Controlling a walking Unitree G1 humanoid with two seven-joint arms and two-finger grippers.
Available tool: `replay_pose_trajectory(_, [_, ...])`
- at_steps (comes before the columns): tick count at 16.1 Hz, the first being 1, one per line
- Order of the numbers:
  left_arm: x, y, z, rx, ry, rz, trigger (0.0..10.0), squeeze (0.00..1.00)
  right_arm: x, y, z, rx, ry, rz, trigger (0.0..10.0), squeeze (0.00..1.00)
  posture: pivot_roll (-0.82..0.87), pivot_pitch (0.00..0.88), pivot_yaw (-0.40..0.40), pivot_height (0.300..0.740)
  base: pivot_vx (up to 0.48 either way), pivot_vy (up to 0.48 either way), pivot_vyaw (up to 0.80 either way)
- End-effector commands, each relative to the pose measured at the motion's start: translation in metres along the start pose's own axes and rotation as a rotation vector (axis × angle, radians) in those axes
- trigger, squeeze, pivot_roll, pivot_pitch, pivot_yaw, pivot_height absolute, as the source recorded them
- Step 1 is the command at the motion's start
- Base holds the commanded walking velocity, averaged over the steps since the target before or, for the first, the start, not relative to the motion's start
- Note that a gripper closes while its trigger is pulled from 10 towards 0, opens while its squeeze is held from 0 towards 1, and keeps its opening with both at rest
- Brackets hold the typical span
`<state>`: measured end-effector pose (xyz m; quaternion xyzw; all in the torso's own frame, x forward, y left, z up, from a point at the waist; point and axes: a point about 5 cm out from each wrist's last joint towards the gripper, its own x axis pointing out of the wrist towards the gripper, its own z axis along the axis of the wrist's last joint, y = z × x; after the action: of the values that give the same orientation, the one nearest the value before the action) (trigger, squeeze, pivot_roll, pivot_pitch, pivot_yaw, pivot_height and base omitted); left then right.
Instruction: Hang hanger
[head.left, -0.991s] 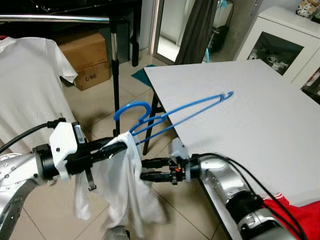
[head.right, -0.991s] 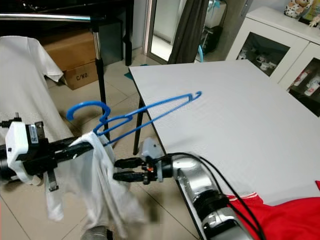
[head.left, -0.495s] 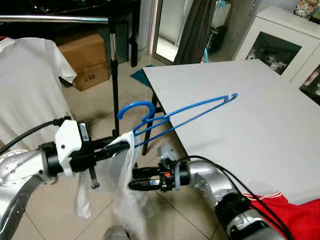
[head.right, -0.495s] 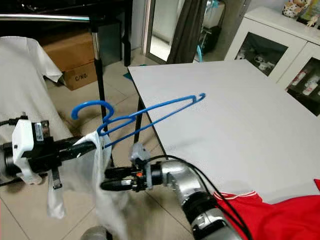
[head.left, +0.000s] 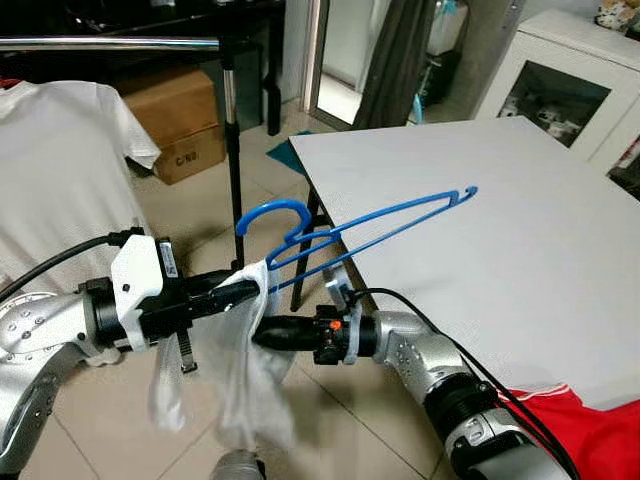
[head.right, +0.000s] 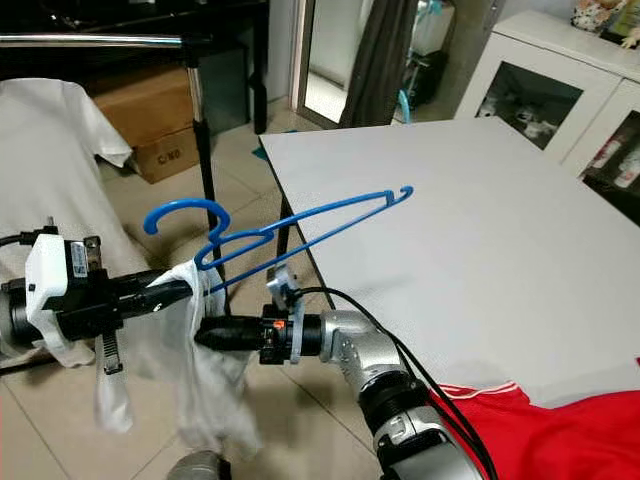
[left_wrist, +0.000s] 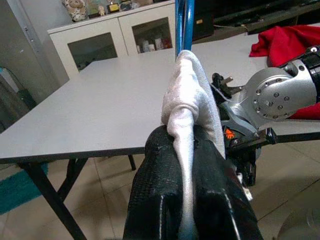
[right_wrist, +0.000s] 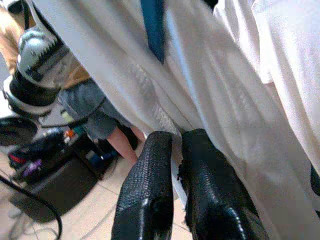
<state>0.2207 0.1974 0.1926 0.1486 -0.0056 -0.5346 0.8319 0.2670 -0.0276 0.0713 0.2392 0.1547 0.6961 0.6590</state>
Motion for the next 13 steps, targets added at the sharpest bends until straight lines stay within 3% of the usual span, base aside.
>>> replay_pose_trajectory(1, [0.000,0.001,0.004,0.017,-0.003,-0.017,0.0,0.00,-0.003,0.000,0.006,0.000,-0.042,-0.009,0.0,0.13,0.14,0.011,-0.028,0.740,0.000,0.000,0.00])
replay_pose_trajectory(8, [-0.003,0.006,0.004,0.016,0.004,-0.009,0.0,0.00,-0.021,-0.004,0.008,0.023,-0.093,-0.073,0.0,0.14,0.13,0.016,-0.022,0.740,0.000,0.000,0.00])
replay_pose_trajectory(10, [-0.005,0.007,0.003,0.013,0.005,0.003,0.0,0.00,-0.038,-0.010,0.014,0.014,-0.119,-0.151,0.0,0.14,0.13,0.016,-0.023,0.740,0.000,0.000,0.00])
replay_pose_trajectory(13, [-0.006,0.007,0.003,0.011,0.005,0.009,0.0,0.00,-0.051,-0.012,0.018,-0.001,-0.135,-0.189,0.0,0.15,0.13,0.016,-0.023,0.740,0.000,0.000,0.00])
